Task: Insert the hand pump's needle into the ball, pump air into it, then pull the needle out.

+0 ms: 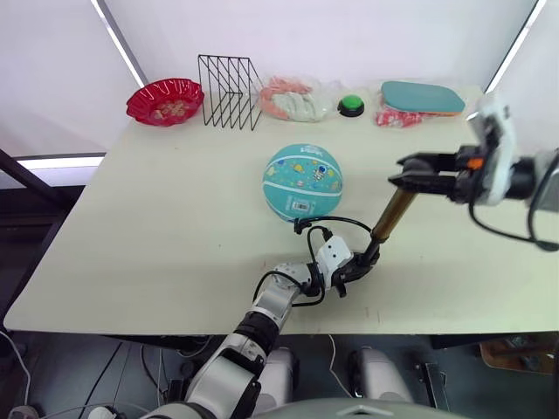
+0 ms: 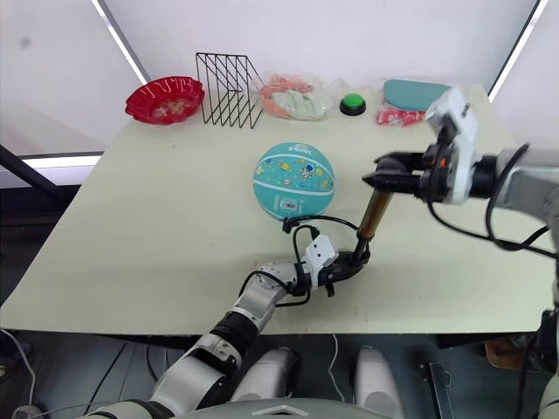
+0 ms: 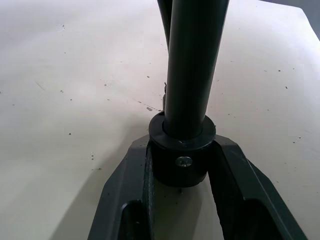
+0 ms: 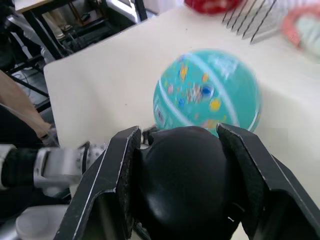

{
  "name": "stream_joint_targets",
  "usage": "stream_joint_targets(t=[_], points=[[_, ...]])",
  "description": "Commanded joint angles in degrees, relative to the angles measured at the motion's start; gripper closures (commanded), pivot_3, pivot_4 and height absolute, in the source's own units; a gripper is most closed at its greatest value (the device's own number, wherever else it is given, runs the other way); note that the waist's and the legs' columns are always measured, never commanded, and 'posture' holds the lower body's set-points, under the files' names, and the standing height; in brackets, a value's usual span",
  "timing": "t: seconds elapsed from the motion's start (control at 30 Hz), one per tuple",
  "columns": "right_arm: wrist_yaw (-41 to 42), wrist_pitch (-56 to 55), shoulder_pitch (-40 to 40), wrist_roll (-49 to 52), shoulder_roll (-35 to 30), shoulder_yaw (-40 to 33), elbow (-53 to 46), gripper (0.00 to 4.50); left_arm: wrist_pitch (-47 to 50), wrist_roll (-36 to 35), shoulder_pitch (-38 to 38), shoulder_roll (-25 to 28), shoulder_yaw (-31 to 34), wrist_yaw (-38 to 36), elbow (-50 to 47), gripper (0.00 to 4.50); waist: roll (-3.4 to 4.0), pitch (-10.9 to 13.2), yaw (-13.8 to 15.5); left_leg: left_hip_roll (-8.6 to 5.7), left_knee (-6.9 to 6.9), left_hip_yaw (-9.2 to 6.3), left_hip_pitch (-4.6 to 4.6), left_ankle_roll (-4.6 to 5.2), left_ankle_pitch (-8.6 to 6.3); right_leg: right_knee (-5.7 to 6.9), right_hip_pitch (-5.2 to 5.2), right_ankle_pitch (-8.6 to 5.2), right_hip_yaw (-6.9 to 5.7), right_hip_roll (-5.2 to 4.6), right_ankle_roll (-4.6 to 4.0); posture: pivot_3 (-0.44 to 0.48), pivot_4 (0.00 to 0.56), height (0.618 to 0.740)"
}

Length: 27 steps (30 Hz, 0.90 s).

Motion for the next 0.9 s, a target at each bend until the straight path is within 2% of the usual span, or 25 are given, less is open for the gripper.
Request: stream_joint_targets(t=[0.03,0.2,0.43,0.5,0.6,0.7,0.77,0.9], points=[[-2.1,3.2,-6.4,5.7,-2.3,-6.4,0.6,2.56,2.1,0.6,1.7,1.2,0.5,0.8,5.7,3.47,0.00,0.0,0.0,0.00,0.00,0.01,-0.03,0.00,0.00,0.00,-0.02,0.00,0.00,0.00,0.00,0.000,0.150,0.740],[-4.1,6.4,-8.2,8.0,-2.9,-6.0,1.1,2.56,1.8,0.5,1.9,1.2,0.4,0.7,5.7,3.47,-0.07,0.1,0.0,0.00,0.01,0.02,-0.05,0.00,0.00,0.01,-0.03,0.00,0.00,-0.01,0.00,0.000,0.150,0.740],[-4.3,3.8,0.2,3.4,0.0,1.7,-1.2,2.56,2.0,0.4,2.2,1.3,0.3,0.7,5.0,3.47,-0.05,-0.1,-0.3,0.01,0.00,0.06,0.10,0.00,0.00,0.02,0.09,0.00,0.02,0.00,0.01,0.000,0.150,0.740],[-4.0,2.0,2.6,0.2,0.4,5.2,-1.3,2.56,2.1,0.4,2.3,1.5,0.4,0.7,4.7,3.47,0.04,-0.2,-0.4,0.03,0.00,0.09,0.14,0.01,0.00,0.03,0.10,-0.01,0.03,0.01,0.02,0.000,0.150,0.740],[-4.0,-4.6,10.0,-9.1,3.9,15.7,1.4,2.56,2.6,0.5,2.9,1.4,0.4,1.0,3.8,3.47,-0.18,-0.6,-0.5,0.20,-0.03,0.07,0.32,0.02,0.01,0.08,0.21,-0.03,-0.01,0.19,0.05,0.000,0.150,0.740],[-3.4,-8.8,14.8,-12.5,8.0,18.7,3.1,2.59,3.0,0.5,3.2,1.3,0.3,1.1,3.1,3.47,-0.37,-0.9,-0.5,0.23,-0.20,0.12,0.95,0.01,-0.01,0.02,0.73,-0.19,0.03,0.19,0.26,0.000,0.150,0.740],[-2.9,-15.7,19.1,-19.0,11.3,24.2,6.1,2.59,3.4,0.4,3.2,1.3,0.5,1.3,2.7,3.47,-0.63,-1.4,-0.6,0.26,-0.22,0.17,1.02,0.00,-0.01,0.01,0.76,-0.20,0.07,0.19,0.28,0.000,0.150,0.740],[-0.8,-21.5,22.5,-24.6,15.2,27.2,10.1,2.59,3.9,0.3,3.5,1.3,0.5,1.6,1.7,3.47,-0.75,-1.8,-1.1,0.41,-0.29,0.15,1.22,-0.01,-0.01,0.01,0.86,-0.22,0.09,0.39,0.26,0.000,0.150,0.740]])
